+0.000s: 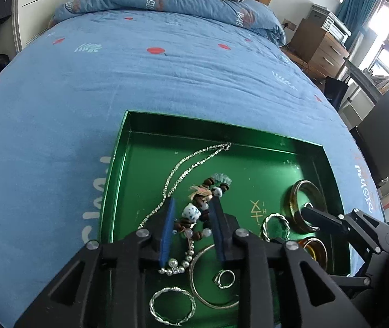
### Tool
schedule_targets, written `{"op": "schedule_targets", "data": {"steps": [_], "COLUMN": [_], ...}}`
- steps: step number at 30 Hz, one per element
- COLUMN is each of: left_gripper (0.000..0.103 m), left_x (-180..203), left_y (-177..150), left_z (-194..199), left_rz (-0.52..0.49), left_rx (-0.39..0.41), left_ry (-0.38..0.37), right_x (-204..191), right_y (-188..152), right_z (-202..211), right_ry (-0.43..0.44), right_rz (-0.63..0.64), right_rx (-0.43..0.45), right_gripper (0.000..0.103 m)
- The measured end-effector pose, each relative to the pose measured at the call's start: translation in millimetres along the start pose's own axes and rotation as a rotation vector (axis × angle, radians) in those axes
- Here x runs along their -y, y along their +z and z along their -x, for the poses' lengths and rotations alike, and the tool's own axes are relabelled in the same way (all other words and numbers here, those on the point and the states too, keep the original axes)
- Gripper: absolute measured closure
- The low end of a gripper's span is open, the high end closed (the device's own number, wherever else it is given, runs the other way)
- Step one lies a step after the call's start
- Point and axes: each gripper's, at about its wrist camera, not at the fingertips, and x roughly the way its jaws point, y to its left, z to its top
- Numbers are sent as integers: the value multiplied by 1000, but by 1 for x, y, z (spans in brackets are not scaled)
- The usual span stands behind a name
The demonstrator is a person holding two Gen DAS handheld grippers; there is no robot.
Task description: Organize jewelry
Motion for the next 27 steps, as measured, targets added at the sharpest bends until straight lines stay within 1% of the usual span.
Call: {"op": "schedule_targets", "data": {"steps": [1,3,6,9,13,16,19,22,27], "left_gripper": [70,67,66,66,66,66,66,66,66], "left_x": [1,4,10,17,19,20,22,23,29], "left_y": [-1,-4,-17,-36,-66,-90,-115,-139,-175], "left_z": [9,25,56,88,124,146,167,188,223], "left_rz": [-4,-14,-40,-64,-64,-68,-81,-89,-142], "left_rx": [14,37,81,142,217,238,261,263,310], "left_ry": [2,17,55,71,87,93,116,133,182], "right_x": [0,2,1,-5,-19,-31,-37,-44,-54], "right_y": [-1,-3,-8,-19,-47,-67,-88,-107,-139], "right_z": [6,23,50,83,125,149,169,186,217], "right_ry": [-3,-9,-21,-33,-30,-23,-13,-27,-46], "right_rz": [-2,-17,-37,-36,-37,-42,-64,-80,-111], "right_rx": [9,33,72,129,190,221,244,260,295], "right_gripper": [51,51,50,45,44,42,41,41,41]}}
